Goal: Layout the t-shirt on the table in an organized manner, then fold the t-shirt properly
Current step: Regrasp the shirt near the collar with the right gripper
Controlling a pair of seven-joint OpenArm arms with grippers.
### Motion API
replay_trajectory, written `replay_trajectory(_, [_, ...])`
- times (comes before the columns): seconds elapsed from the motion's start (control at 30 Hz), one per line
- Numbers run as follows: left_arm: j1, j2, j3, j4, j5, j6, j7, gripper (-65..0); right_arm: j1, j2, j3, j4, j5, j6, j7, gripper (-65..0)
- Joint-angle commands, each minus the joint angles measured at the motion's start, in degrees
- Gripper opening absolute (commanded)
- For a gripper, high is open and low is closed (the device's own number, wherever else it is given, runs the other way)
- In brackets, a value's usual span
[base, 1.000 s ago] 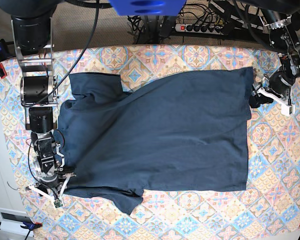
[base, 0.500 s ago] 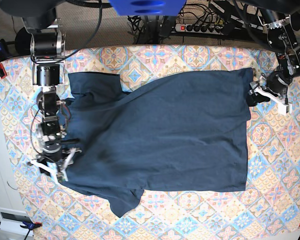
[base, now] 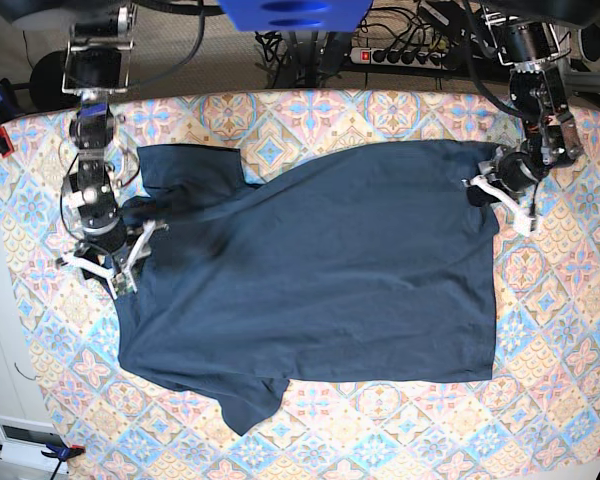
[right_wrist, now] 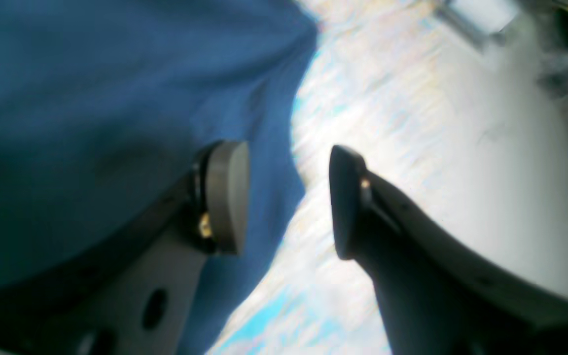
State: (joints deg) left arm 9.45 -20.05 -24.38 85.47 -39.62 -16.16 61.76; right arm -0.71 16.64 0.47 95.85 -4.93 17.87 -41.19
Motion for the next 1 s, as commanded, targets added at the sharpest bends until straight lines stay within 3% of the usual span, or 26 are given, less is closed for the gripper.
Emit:
replay_trajectory(0.0, [-0.62,-3.73,-3.44,0.73,0.63,0.56,-1.32,-65.0,0.31,1.07,1.86,2.39,2.69,0.64,0.0,-39.6])
replay_trajectory(0.1, [-0.71,-6.28,-7.93,-0.42,0.98,0.56,-1.32,-65.0,-1.8,1.51,7.49,4.06,12.88,7.23,-5.1,-39.6])
replay_trajectory(0.17, [-0.71,-8.47,-8.45,-1.65,0.63,0.56,-1.32,-65.0,-2.85,1.51,11.27,4.32,19.13,9.87,-8.52,-39.6])
replay_trajectory(0.3, [-0.71,-9.62,-8.54,-2.35,0.63,0.56,-2.9,-65.0,-4.43,1.51,15.93,4.32,30.56,13.21,-15.47,-39.5])
replay_trajectory(0.43, [-0.62,-8.65,-8.45,-2.35,0.63,0.56,-2.9,-65.0,-6.89,1.6,15.93,4.32,38.12,14.18,-20.04,-39.5])
replay_trajectory(0.67, [-0.27,-7.68,-8.45,-2.35,0.8,0.56,-2.9,-65.0,-7.77,1.33,12.94,4.32,39.52,14.18,-23.82,-39.5])
replay_trajectory(0.83, [0.79,-7.95,-8.54,-2.35,0.54,0.56,-2.9,-65.0,-7.6,1.33,6.69,3.97,39.52,14.09,-23.65,-39.5])
replay_trajectory(0.97, [0.96,-7.95,-8.54,-2.35,0.54,0.56,-2.9,-65.0,-7.33,0.89,6.26,1.51,39.52,13.82,-23.56,-39.4])
